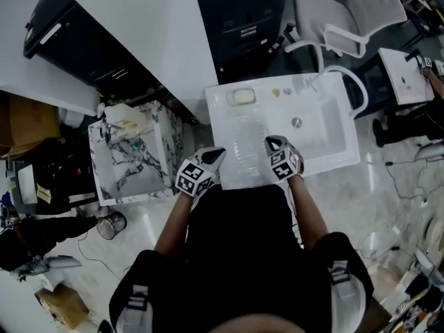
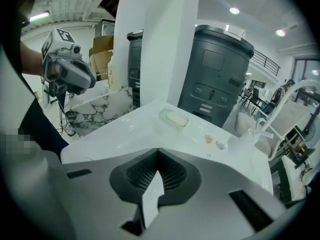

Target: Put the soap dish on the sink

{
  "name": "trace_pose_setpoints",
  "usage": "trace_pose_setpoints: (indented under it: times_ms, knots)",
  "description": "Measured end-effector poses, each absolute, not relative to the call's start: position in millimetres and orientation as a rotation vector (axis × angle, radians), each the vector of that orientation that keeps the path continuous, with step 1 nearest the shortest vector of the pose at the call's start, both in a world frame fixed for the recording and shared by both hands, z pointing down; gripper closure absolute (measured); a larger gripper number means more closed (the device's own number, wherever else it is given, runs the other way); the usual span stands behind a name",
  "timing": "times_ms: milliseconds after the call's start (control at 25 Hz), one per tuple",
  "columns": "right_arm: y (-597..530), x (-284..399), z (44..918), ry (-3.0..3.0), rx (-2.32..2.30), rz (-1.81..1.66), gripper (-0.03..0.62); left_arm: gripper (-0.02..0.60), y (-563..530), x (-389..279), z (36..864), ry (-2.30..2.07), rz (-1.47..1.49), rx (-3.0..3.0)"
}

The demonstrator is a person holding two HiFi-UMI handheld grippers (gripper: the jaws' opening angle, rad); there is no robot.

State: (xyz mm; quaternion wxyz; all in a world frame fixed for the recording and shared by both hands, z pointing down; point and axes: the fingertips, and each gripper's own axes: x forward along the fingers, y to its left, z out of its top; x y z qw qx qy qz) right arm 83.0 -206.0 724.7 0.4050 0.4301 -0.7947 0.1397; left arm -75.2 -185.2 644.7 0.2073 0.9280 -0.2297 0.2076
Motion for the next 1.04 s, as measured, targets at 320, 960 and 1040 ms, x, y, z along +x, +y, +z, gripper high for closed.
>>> trace_pose_setpoints:
  times_ms: [320, 960, 1040]
  knots:
    - [-211.4, 103.0, 713.0, -2.046, 1.054, 0.342, 0.600, 0.581, -191.9, -49.7, 633.7, -0.708, 0.543, 2.569]
    - [-209.3, 102.6, 710.0, -2.188, 0.842, 0.282, 0.600, 0.581, -165.7, -32.3, 635.6, -0.905, 0.531, 2.478]
    - [-207.6, 103.0, 707.1, -2.207, 0.830, 0.278, 0.600, 0.581, -162.8, -28.8, 635.0, -0.920, 0.530, 2.475]
